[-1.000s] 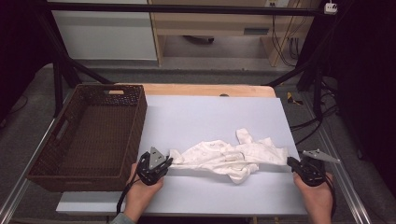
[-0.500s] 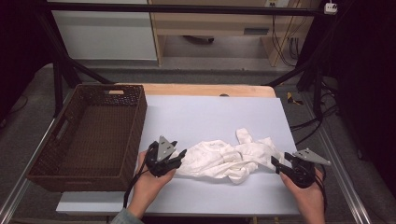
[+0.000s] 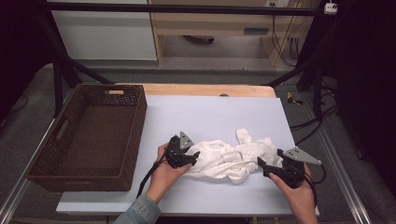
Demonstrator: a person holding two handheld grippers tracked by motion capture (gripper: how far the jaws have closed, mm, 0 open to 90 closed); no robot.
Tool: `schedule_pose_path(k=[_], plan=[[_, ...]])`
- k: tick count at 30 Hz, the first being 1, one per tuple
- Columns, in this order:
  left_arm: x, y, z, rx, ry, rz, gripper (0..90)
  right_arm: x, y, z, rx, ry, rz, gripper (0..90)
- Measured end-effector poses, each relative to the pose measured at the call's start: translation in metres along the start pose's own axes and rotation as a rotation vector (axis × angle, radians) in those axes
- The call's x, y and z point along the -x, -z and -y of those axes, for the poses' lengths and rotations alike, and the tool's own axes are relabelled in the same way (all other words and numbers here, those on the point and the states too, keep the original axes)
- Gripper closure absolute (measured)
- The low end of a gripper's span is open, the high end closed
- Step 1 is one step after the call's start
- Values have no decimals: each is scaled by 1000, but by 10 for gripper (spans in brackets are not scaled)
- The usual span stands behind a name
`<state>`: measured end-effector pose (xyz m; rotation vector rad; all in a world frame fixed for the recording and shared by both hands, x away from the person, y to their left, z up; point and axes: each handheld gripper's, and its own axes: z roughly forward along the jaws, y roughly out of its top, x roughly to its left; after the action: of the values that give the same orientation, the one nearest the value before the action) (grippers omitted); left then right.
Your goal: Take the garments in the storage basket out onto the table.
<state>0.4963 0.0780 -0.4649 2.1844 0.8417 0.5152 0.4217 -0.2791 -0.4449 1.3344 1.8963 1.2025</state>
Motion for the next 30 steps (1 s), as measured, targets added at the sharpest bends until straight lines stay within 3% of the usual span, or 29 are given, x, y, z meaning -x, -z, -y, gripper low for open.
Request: schedule_pose_path(k=[9, 14, 21, 26, 30], plan=[[-5, -15, 5, -76, 44, 33, 297, -2, -2, 1, -15, 4, -7, 133], [-5, -15, 6, -73, 54, 65, 334, 1, 0, 1, 2, -11, 4, 140], [4, -11, 9, -55, 49, 84, 543, -1, 0, 0, 4, -16, 2, 142], [15, -9, 7, -57, 6, 86, 794, -3, 2, -4, 20, 3, 2, 146], [18, -8, 7, -54, -13, 84, 859, -4, 2, -12, 17, 17, 11, 163]])
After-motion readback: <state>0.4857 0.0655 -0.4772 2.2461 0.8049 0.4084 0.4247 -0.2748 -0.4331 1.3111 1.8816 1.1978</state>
